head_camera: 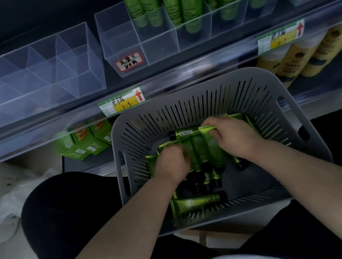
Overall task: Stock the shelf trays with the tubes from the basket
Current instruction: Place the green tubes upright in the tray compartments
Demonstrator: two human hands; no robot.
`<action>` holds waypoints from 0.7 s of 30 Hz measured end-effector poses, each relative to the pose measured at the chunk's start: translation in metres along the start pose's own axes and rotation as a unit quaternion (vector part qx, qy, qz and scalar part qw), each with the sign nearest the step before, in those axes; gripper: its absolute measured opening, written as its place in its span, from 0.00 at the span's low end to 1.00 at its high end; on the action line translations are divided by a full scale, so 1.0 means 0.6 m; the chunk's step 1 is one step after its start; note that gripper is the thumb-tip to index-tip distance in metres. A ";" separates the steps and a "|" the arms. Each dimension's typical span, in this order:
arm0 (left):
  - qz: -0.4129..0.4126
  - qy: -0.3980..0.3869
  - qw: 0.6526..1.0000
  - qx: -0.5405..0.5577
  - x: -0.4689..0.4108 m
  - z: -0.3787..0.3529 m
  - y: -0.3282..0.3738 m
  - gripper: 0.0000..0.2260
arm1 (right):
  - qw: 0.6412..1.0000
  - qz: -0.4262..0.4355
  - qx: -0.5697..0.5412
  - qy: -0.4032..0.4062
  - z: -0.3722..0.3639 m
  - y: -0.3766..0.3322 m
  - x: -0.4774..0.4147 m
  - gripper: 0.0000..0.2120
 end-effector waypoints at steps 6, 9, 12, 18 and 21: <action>0.137 -0.028 0.989 0.041 -0.028 -0.007 -0.007 0.25 | 0.999 0.004 0.046 -0.020 -0.016 0.004 0.007 0.11; 0.172 -0.047 0.981 0.083 -0.032 -0.012 0.000 0.32 | 0.999 -0.010 0.032 0.005 -0.007 0.004 0.002 0.10; 0.186 -0.068 0.975 0.105 -0.036 -0.016 0.005 0.28 | 0.999 -0.027 0.016 0.032 0.005 0.006 -0.002 0.10; 0.169 -0.088 0.969 0.158 -0.041 -0.038 0.012 0.07 | 0.999 -0.018 0.025 0.031 0.007 0.003 0.006 0.10; 0.128 -0.021 0.973 0.189 -0.037 -0.024 0.018 0.11 | 0.999 -0.016 0.012 0.042 0.020 -0.001 0.010 0.10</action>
Point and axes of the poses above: each hand's wrist, its own x-axis away from the middle knuckle, its own z-axis out of the back of the hand, y = z × x, the point moved 5 cm from there along -x, towards the middle knuckle, and after that the axes turned 10 degrees about -z, right-handed, at the moved point
